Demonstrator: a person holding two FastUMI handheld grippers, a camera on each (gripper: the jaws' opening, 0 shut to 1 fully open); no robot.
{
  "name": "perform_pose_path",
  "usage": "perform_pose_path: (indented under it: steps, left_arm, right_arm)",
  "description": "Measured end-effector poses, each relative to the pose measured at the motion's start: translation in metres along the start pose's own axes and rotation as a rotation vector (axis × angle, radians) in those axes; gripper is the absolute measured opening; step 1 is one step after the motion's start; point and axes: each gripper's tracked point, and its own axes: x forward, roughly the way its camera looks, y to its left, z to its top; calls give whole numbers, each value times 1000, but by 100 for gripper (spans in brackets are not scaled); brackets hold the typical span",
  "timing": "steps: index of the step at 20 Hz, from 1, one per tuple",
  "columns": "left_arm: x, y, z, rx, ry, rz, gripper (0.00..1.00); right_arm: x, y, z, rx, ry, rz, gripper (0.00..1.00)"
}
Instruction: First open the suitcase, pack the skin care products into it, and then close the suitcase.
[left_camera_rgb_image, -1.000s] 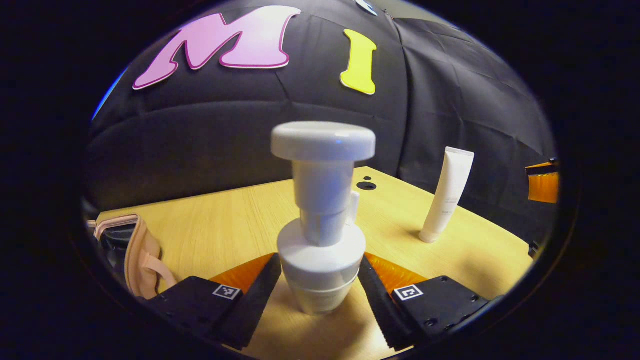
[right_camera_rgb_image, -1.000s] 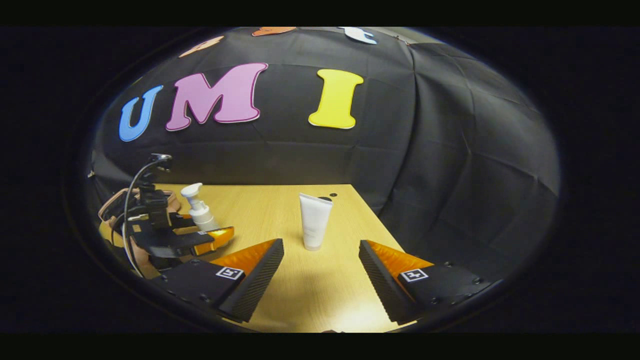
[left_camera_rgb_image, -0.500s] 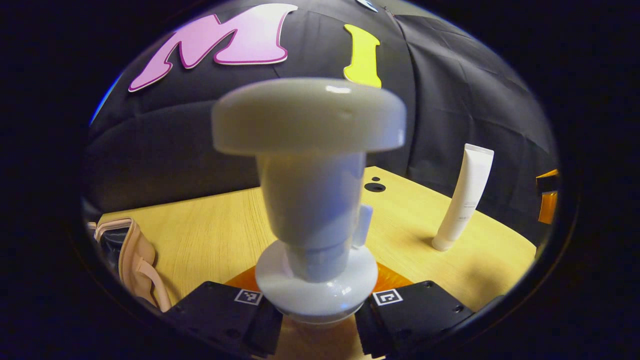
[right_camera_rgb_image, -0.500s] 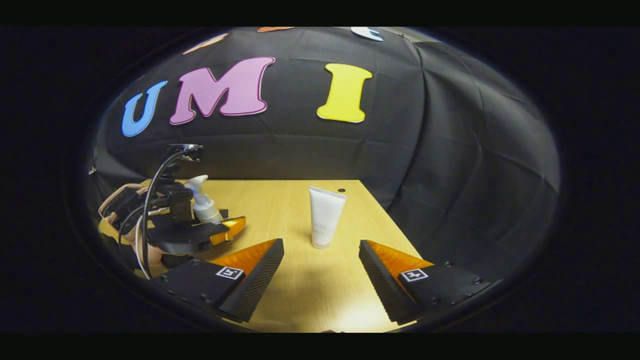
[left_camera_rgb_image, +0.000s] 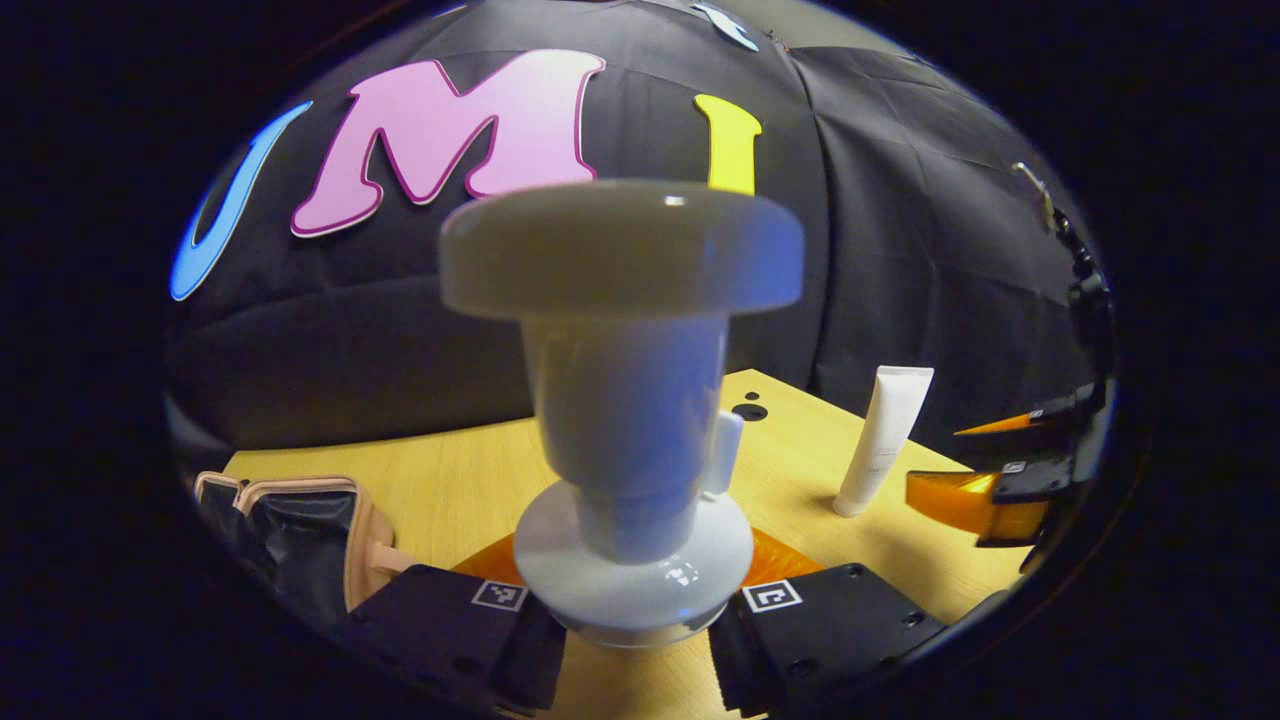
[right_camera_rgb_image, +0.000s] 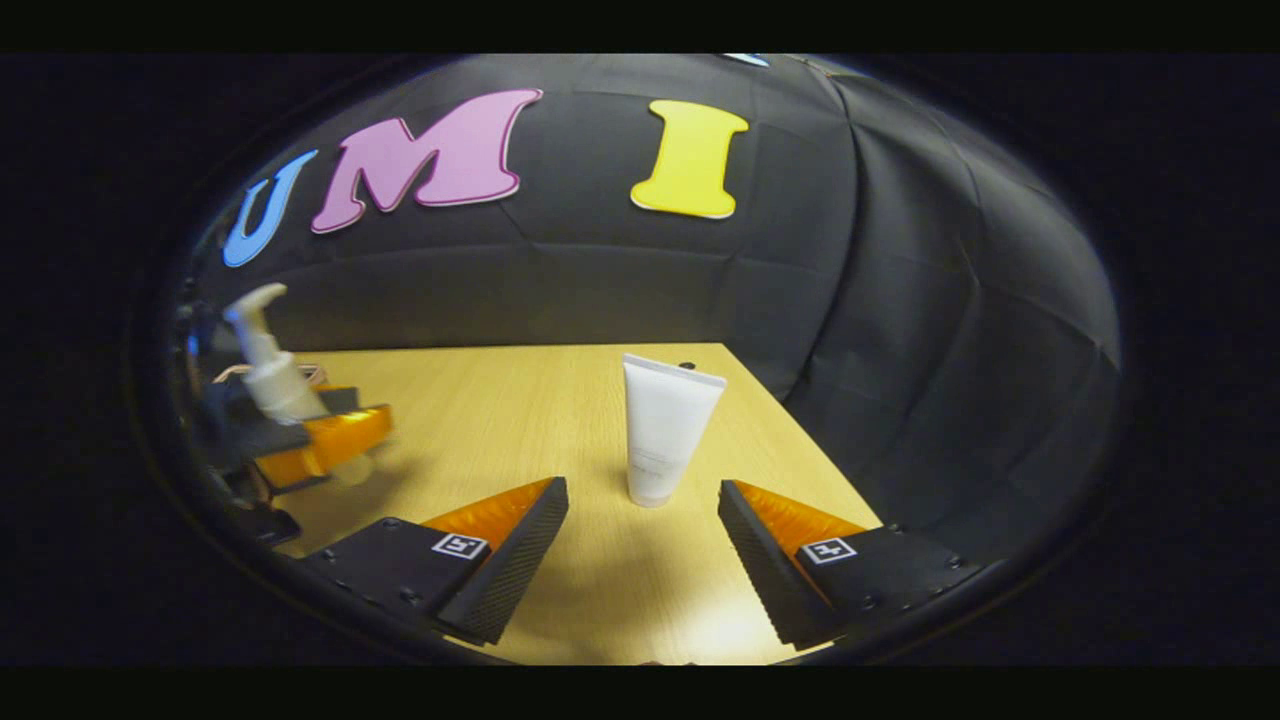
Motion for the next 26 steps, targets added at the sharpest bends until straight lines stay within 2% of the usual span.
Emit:
perform_pose_path:
  steps: [4,6,11,12,14,15,17,18,20,23,26]
  left_arm:
    - [-46,6,0,-37,38,24,63]
    - [-61,11,-4,-18,57,59,63]
    - [-74,14,-4,-79,63,72,62]
    - [-73,15,-5,-84,62,71,62]
    - [-74,18,-4,-95,52,70,62]
    - [-74,19,-4,-98,48,67,62]
    - [-72,22,-6,-106,51,71,62]
    - [-73,24,-5,-118,51,71,62]
    - [-74,30,-4,-143,51,72,62]
    - [-86,47,0,-161,51,98,62]
    - [-115,77,-2,-213,81,143,62]
  right_arm:
    - [52,-4,-11,67,28,-51,97]
    - [74,-4,-11,90,27,-74,97]
    - [106,-7,-16,114,49,-102,96]
    - [110,-8,-15,103,49,-110,94]
    - [116,-5,-20,95,53,-105,67]
    - [117,-6,-20,86,52,-109,61]
    - [118,-1,-16,66,26,-90,58]
    - [118,0,-16,47,19,-83,51]
    - [111,10,-16,17,20,-40,45]
    - [85,26,1,-45,-31,22,46]
    - [47,58,29,-77,-88,118,45]
